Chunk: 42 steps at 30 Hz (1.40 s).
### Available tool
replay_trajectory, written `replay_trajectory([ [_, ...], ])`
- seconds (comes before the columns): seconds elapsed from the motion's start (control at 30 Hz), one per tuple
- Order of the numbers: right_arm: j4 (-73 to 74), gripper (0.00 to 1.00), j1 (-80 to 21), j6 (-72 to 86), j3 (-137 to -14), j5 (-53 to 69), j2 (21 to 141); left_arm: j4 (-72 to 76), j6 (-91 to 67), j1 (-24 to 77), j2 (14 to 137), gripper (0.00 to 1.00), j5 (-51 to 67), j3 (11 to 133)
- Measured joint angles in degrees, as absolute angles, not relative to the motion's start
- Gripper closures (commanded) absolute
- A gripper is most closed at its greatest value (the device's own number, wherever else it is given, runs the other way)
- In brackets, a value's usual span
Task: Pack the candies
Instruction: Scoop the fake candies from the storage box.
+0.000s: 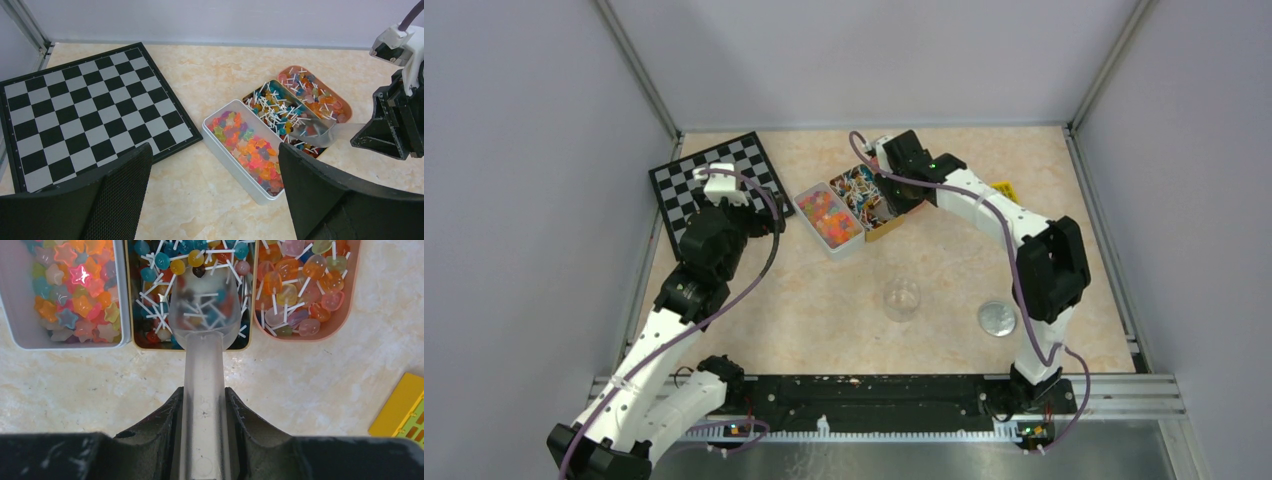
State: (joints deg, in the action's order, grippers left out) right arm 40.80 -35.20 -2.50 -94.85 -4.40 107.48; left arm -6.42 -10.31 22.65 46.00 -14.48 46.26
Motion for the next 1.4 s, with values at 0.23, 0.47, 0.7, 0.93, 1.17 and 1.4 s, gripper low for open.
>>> replay_trajectory([
  [0.23, 36.51, 1.00, -35.22, -2.33, -90.28, -4.38, 105.71, -6.42, -10.31, 22.65, 46.02, 0.01, -14.48, 46.26],
  [0.47, 32.91, 1.00, -35.22, -2.33, -87.11, -4.16, 104.27, -6.42, -10.28, 22.65, 46.00, 0.01, -14.66, 46.24],
  [0.7, 29.08, 1.00, -35.22, -2.07, -84.49, -2.96, 103.90, -6.42, -10.28, 22.65, 46.00, 0.01, -14.66, 46.24],
  [0.93, 25.76, 1.00, -35.22, -1.43, -82.00, -2.92, 103.85, -6.42, -10.28, 22.65, 46.00, 0.01, -14.66, 46.24],
  [1.17, 21.23, 1.00, -35.22, -1.39, -77.23, -3.01, 102.45, -6.42, -10.28, 22.65, 46.00, 0.01, -14.66, 46.24],
  [1.4, 14.22, 1.00, -35.22, -1.43, -70.91, -2.98, 99.83, -6.42, -10.28, 22.65, 46.00, 0.01, -14.66, 46.22],
])
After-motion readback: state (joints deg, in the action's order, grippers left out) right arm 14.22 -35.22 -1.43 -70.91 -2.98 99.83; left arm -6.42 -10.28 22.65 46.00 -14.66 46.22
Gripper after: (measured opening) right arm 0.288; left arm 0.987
